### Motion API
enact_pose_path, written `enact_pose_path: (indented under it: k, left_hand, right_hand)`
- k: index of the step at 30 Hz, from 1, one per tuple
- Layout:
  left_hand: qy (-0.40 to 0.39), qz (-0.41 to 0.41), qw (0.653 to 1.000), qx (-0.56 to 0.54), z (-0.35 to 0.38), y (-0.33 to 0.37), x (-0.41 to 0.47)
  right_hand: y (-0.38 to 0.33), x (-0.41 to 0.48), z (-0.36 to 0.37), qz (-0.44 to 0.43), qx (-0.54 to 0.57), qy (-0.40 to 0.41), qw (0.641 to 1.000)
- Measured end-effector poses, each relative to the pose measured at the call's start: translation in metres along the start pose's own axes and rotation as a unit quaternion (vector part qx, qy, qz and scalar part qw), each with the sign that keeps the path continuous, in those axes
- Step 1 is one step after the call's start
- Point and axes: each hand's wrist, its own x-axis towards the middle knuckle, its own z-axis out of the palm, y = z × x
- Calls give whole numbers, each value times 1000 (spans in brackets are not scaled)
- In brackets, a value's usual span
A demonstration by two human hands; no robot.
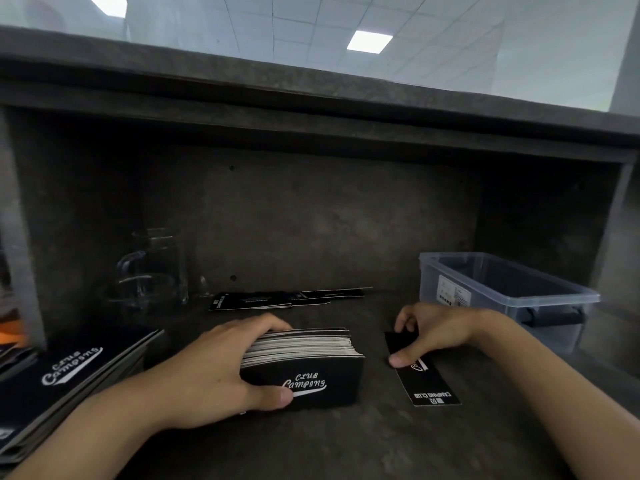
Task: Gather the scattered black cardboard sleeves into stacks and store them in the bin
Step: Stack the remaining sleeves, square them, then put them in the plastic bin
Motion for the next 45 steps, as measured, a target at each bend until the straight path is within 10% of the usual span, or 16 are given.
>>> enact_pose_path:
  k: [13,19,26,30,39,45]
  left_hand:
    - [1,4,1000,7,-1,1,0]
    - [-10,1,1000,-6,0,0,0]
    - [-11,-54,998,-16,0,4,-2]
    - [-12,-34,999,4,-2,7,-4]
    - [20,0,1000,-18,5,-1,1]
    - [20,-4,1000,-8,4,-1,2]
  right_hand:
    - [-9,-13,-2,-123,240,151,951]
    - [-24,-8,2,-182,358,439,804]
    - [-63,-8,46,-269,229,78,932]
    - [-64,-1,55,-221,283,58,931]
    - [-18,35,46,-181,-54,363,913]
    - [-53,77,18,-80,-345,307,883]
